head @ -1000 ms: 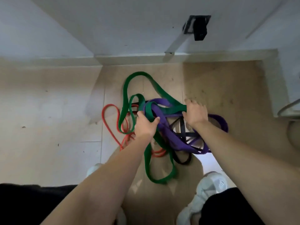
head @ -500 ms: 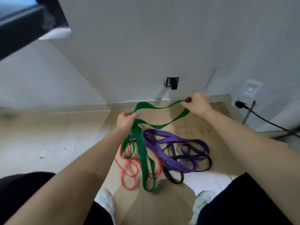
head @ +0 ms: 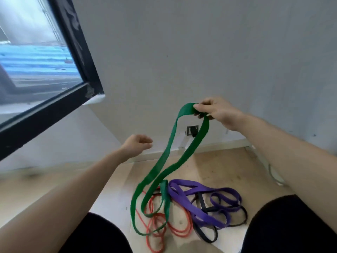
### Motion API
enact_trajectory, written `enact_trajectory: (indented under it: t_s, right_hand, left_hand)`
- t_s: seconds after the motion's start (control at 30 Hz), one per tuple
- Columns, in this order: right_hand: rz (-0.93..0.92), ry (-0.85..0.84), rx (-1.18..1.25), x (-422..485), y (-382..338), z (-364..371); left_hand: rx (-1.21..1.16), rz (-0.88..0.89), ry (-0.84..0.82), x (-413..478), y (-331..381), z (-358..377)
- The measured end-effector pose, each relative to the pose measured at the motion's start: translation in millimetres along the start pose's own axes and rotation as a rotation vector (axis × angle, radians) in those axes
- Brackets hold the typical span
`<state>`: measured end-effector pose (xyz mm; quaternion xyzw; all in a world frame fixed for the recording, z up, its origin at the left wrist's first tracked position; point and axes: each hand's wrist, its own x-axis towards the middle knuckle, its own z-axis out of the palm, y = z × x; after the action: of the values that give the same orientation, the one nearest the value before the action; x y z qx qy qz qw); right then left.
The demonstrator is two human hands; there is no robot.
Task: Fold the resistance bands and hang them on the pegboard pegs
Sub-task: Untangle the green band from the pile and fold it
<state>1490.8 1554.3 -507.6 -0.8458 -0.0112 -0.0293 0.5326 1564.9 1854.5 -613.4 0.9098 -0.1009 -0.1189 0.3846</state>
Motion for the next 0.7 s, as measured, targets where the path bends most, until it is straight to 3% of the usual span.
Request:
enact_trajectory:
  t_s: [0.07, 0.2, 0.37, 0.7]
  right_hand:
    - [-0.022, -0.059, 0.001, -1.7, -4.0, 4.3]
    - [-0.022, -0.119, -0.038, 3.2, 13.1, 13.7]
    - [0.033, -0.144, 0.056, 24.2, 60.3, 14.5]
    - [-0.066, -0.051, 0.148, 57.8, 64.6, 6.2]
  left_hand:
    - [-0.081, 0.095, -0.022, -7.7, 14.7, 3.6]
    - [-0.259, 0.220, -0.234, -6.4, 47.1, 23.6]
    - [-0.308, 0.252, -0.423, 26.3, 58.7, 79.7]
    - [-0.438, 0.215, -0.358, 81.1, 81.5, 125.4]
